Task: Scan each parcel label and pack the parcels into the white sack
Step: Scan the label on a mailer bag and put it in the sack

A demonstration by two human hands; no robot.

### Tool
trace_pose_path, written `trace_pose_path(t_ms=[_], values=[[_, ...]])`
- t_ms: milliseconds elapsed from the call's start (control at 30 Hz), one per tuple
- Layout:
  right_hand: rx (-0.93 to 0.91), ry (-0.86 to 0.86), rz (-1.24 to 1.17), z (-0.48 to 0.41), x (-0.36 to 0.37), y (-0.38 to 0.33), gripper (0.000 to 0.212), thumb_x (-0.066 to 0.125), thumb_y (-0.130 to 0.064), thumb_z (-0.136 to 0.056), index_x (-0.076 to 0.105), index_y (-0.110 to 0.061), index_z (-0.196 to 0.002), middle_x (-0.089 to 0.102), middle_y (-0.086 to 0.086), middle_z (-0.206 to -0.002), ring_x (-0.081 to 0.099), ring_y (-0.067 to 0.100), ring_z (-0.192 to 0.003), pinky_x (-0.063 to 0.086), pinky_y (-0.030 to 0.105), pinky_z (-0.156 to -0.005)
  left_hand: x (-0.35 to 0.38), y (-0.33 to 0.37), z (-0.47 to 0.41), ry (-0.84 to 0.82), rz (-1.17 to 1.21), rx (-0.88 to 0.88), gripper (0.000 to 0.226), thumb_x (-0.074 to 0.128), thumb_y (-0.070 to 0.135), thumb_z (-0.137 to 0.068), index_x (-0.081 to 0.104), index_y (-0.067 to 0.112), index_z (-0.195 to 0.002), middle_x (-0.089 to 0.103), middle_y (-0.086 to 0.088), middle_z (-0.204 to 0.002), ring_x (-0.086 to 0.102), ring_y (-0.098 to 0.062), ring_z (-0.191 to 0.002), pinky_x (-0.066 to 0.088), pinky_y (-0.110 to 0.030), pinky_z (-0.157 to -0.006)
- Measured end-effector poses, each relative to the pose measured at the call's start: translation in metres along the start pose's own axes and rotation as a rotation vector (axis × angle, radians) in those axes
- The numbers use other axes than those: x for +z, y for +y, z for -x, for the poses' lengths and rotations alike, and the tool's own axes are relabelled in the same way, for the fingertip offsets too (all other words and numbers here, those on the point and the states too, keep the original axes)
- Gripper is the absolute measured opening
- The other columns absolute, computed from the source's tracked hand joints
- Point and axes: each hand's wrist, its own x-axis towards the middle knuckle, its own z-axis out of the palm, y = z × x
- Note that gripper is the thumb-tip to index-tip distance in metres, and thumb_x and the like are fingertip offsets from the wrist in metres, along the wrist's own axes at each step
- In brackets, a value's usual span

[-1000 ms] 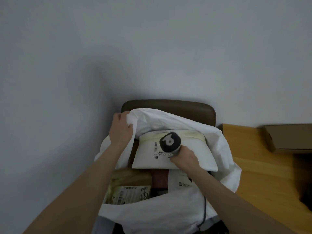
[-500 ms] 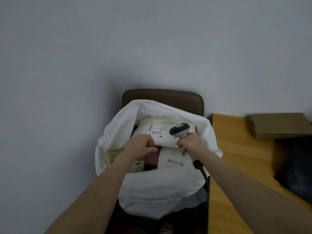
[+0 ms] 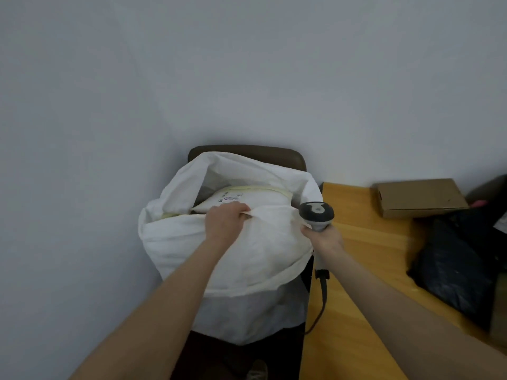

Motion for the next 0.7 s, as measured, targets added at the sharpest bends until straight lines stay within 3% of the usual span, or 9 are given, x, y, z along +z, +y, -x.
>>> trace_pose_path(t_ms=[100,167,267,367,433,567,633,700], values=[[0.03,-0.014,-0.103,0.0,-0.001,-0.004,0.045,0.071,-0.035,-0.085,0.061,-0.005,-0.117,0.065,0.016,-0.112,0.06,0.037,-0.104,0.052,0.051,-0.09,0.009,0.004,0.015,-0.307,-0.028,-0.006,0.027,0.06,0.042,-0.089,0.068,0.033,-0.113,0.065,0.009,-0.118,0.057,-0.015,-0.112,0.041,-0.029,-0.088],[0.058,-0.026,-0.105,-0.001,0.003,-0.004,0.04,0.071,-0.034,-0.084,0.061,-0.005,-0.11,0.064,0.016,-0.109,0.059,0.037,-0.104,0.052,0.051,-0.09,0.011,0.0,0.018,-0.37,0.013,-0.09,0.026,0.063,0.044,-0.086,0.069,0.034,-0.109,0.065,0.011,-0.115,0.057,-0.013,-0.108,0.041,-0.027,-0.084],[0.068,-0.006,-0.062,-0.005,0.009,-0.007,0.038,0.068,-0.033,-0.086,0.061,-0.006,-0.111,0.065,0.015,-0.114,0.058,0.035,-0.107,0.05,0.04,-0.09,0.007,-0.011,0.012,-0.49,0.134,-0.126,0.021,0.069,0.041,-0.08,0.073,0.029,-0.096,0.069,0.011,-0.096,0.06,-0.01,-0.092,0.044,-0.028,-0.078],[0.121,-0.024,-0.01,-0.007,0.022,-0.012,0.045,0.064,-0.034,-0.089,0.056,-0.006,-0.123,0.06,0.013,-0.125,0.054,0.033,-0.118,0.045,0.036,-0.094,-0.001,-0.024,0.01,-0.62,0.472,-0.201,0.023,0.074,0.041,-0.075,0.074,0.019,-0.083,0.067,0.01,-0.081,0.059,-0.003,-0.072,0.043,-0.019,-0.066],[0.163,-0.008,0.002,-0.011,0.033,-0.013,0.042,0.063,-0.037,-0.089,0.056,-0.007,-0.119,0.061,0.013,-0.117,0.056,0.032,-0.115,0.047,0.037,-0.096,-0.005,-0.04,0.001,-0.49,0.587,-0.299,0.025,0.073,0.045,-0.077,0.073,0.025,-0.093,0.069,0.01,-0.093,0.062,0.001,-0.079,0.046,-0.016,-0.069],[0.184,0.082,0.011,-0.02,0.049,-0.016,0.028,0.064,-0.037,-0.089,0.051,-0.013,-0.097,0.056,0.007,-0.094,0.059,0.032,-0.103,0.049,0.04,-0.09,-0.007,-0.102,-0.024,-0.112,0.108,-0.41,0.059,0.066,0.04,-0.085,0.044,0.02,-0.135,0.051,-0.008,-0.131,0.047,-0.027,-0.121,0.041,-0.042,-0.099],[0.197,0.115,0.015,-0.029,0.055,-0.016,0.027,0.066,-0.032,-0.088,0.051,-0.011,-0.096,0.055,0.008,-0.092,0.057,0.031,-0.095,0.048,0.04,-0.085,-0.007,-0.134,-0.032,-0.109,-0.008,-0.537,0.081,0.07,0.048,-0.079,0.03,0.016,-0.142,0.038,-0.016,-0.141,0.037,-0.034,-0.129,0.035,-0.049,-0.103],[0.206,0.162,-0.017,-0.036,0.061,-0.014,0.026,0.068,-0.022,-0.087,0.055,-0.005,-0.102,0.057,0.011,-0.09,0.057,0.031,-0.089,0.048,0.041,-0.08,0.0,-0.167,-0.039,-0.162,0.024,-0.658,0.098,0.074,0.057,-0.071,0.024,0.012,-0.144,0.033,-0.018,-0.144,0.033,-0.037,-0.132,0.033,-0.053,-0.106]])
